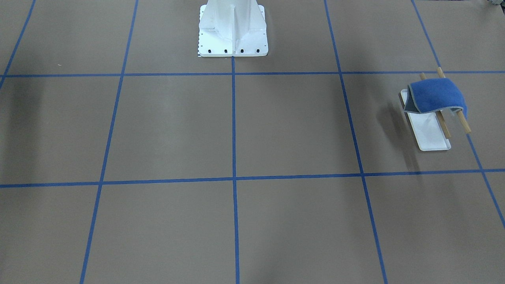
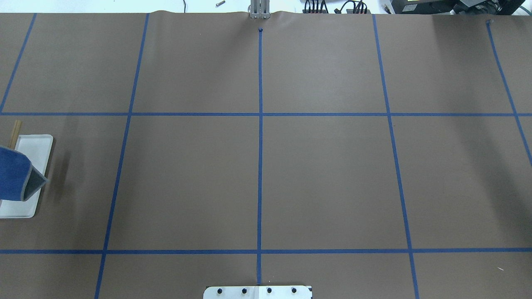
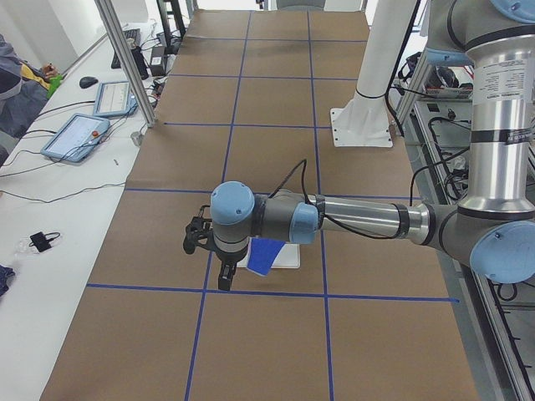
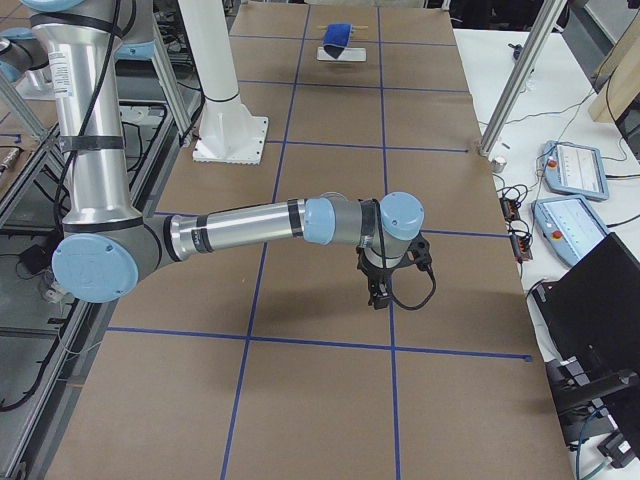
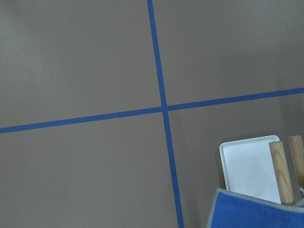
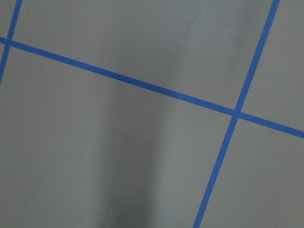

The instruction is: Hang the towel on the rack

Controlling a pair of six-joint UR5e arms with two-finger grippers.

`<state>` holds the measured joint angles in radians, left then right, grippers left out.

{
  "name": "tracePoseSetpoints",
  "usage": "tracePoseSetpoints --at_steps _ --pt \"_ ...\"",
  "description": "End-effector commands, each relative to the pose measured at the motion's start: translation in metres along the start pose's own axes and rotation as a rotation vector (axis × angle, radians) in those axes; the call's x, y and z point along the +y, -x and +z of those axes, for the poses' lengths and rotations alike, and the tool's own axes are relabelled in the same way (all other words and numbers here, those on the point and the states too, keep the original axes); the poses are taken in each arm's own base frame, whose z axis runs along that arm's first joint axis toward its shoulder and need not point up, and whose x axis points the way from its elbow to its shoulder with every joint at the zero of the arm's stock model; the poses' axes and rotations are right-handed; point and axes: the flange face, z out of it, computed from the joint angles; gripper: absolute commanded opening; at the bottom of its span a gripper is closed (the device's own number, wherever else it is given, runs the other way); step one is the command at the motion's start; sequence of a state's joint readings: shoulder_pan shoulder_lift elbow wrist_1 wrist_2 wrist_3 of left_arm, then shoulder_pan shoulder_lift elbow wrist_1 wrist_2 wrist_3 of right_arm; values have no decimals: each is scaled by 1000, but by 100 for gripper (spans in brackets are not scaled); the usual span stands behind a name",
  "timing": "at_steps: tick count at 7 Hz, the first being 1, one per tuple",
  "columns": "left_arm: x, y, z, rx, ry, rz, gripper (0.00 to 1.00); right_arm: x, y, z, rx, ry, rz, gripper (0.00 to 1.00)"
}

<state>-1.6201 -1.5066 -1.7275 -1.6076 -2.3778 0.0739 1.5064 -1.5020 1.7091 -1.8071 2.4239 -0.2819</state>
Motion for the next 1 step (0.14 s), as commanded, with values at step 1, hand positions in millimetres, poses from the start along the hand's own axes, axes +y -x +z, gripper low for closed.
tracePoseSetpoints --at_steps 1 --pt "0 -1 0 3 0 6 98 0 -2 3 -1 5 6 100"
